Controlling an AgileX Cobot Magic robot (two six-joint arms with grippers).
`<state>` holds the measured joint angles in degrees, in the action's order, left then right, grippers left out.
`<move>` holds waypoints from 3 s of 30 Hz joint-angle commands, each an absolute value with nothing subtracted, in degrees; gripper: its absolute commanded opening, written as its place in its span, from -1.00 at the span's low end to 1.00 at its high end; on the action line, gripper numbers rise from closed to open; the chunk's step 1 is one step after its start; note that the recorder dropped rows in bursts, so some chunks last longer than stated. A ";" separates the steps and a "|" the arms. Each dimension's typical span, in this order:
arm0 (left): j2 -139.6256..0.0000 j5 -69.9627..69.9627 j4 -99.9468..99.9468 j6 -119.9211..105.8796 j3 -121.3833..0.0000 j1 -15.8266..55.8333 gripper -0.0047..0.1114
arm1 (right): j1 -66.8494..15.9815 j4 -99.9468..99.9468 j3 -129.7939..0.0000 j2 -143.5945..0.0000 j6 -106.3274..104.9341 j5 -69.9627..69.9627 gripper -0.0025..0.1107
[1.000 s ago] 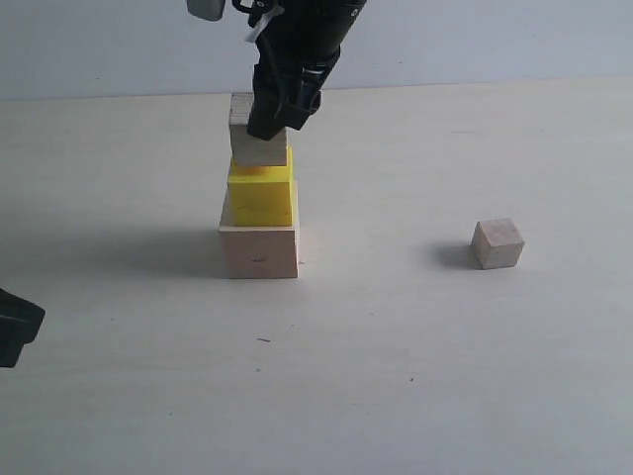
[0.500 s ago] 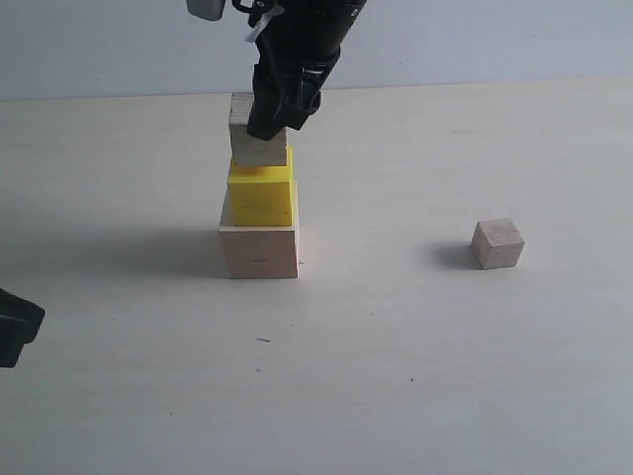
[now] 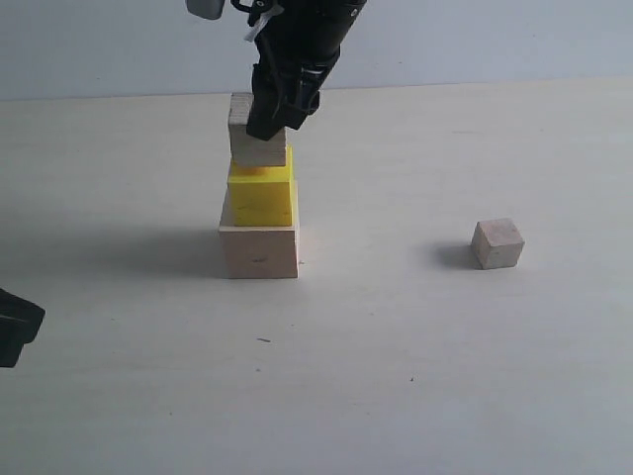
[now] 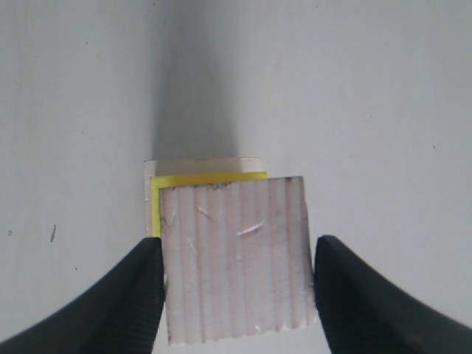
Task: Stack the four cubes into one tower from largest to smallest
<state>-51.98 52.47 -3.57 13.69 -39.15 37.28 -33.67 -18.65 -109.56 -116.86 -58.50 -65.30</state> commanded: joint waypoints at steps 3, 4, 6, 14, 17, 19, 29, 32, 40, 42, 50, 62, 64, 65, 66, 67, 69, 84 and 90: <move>-51.65 52.11 -3.56 13.64 -38.85 37.12 -0.90 | -33.64 -19.69 -109.54 -116.89 -58.27 -65.18 -0.96; -51.65 52.11 -3.56 13.64 -38.85 37.12 -0.90 | -33.64 -19.69 -109.54 -116.89 -58.27 -65.18 -0.96; -51.65 52.11 -3.56 13.64 -38.85 37.12 -0.90 | -33.64 -19.69 -109.44 -116.89 -58.27 -65.18 -0.96; -51.65 52.11 -3.56 13.64 -38.85 37.12 -0.90 | -33.64 -19.46 -109.45 -116.99 -57.83 -65.18 -0.96; -51.65 52.11 -3.56 13.64 -38.85 37.12 -0.90 | -33.64 -19.22 -109.45 -117.31 -57.33 -65.18 -0.96; -51.65 52.11 -3.56 13.64 -38.85 37.12 -0.90 | -33.64 -19.22 -109.45 -117.69 -56.76 -65.18 -0.96; -51.65 52.11 -3.56 13.64 -38.85 37.12 -0.90 | -33.64 -18.85 -109.45 -117.95 -56.75 -65.41 -0.96; -51.65 52.11 -3.56 13.64 -38.85 37.12 -0.90 | -33.64 -18.85 -109.45 -117.95 -56.86 -65.41 -0.96; -51.65 52.11 -3.56 13.64 -38.85 37.12 -0.90 | -33.64 -19.42 -109.45 -117.95 -56.96 -65.98 -0.19; -51.65 52.11 -3.56 13.64 -38.85 37.12 -0.90 | -33.64 -19.42 -109.45 -117.95 -56.96 -65.32 0.02; -51.65 52.11 -3.56 13.64 -38.85 37.12 -0.90 | -33.64 -19.46 -109.45 -117.95 -56.73 -63.93 0.31; -51.65 52.11 -3.56 13.64 -38.85 37.12 -0.90 | -33.64 -19.83 -109.56 -117.95 -53.89 -63.49 0.31; -51.65 52.11 -3.56 13.64 -38.85 37.12 -0.90 | -33.64 -19.94 -109.56 -117.52 -53.38 -63.61 0.31; -51.65 52.11 -3.56 13.64 -38.85 37.12 -0.90 | -33.64 -19.94 -109.56 -117.34 -53.28 -63.73 0.31; -51.65 52.11 -3.56 13.64 -38.85 37.12 -0.90 | -33.64 -19.94 -109.56 -116.75 -52.67 -63.73 0.31; -51.65 52.11 -3.56 13.64 -38.85 37.12 -0.90 | -33.64 -19.94 -109.56 -116.39 -52.24 -63.73 0.31; -51.65 52.11 -3.56 13.64 -38.85 37.12 -0.90 | -33.64 -19.94 -109.56 -114.95 -50.88 -64.14 0.31; -51.65 52.11 -3.56 13.64 -38.85 37.12 -0.90 | -33.64 -9.97 -109.56 -99.56 -38.74 -65.47 -0.96; -51.65 51.55 -3.56 13.64 -38.85 37.12 -0.90 | -31.56 -3.97 -109.35 -98.52 -23.80 -69.81 -0.96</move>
